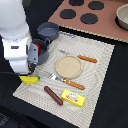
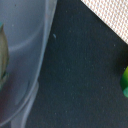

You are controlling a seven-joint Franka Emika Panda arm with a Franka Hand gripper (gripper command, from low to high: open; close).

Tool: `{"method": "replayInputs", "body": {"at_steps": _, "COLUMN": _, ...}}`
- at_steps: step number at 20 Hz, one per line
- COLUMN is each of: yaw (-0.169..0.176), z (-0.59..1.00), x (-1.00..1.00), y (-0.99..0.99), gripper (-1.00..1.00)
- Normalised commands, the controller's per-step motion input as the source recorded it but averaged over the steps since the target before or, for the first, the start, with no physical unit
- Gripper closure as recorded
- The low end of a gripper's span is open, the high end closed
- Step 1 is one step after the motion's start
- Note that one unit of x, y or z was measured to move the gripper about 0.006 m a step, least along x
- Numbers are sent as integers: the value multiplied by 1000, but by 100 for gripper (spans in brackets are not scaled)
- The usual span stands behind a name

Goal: Interact with the objects in diverse but meaningful ways.

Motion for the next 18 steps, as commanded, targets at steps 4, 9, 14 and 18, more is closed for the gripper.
{"method": "replayInputs", "body": {"at_steps": 4, "yaw": 0, "z": -65, "x": 5, "y": -76, "gripper": -100}}
{"method": "replayInputs", "body": {"at_steps": 9, "yaw": 0, "z": -68, "x": 0, "y": -79, "gripper": 100}}
{"method": "replayInputs", "body": {"at_steps": 14, "yaw": 0, "z": -30, "x": 0, "y": -101, "gripper": 100}}
{"method": "replayInputs", "body": {"at_steps": 18, "yaw": 0, "z": -22, "x": 3, "y": -94, "gripper": 100}}
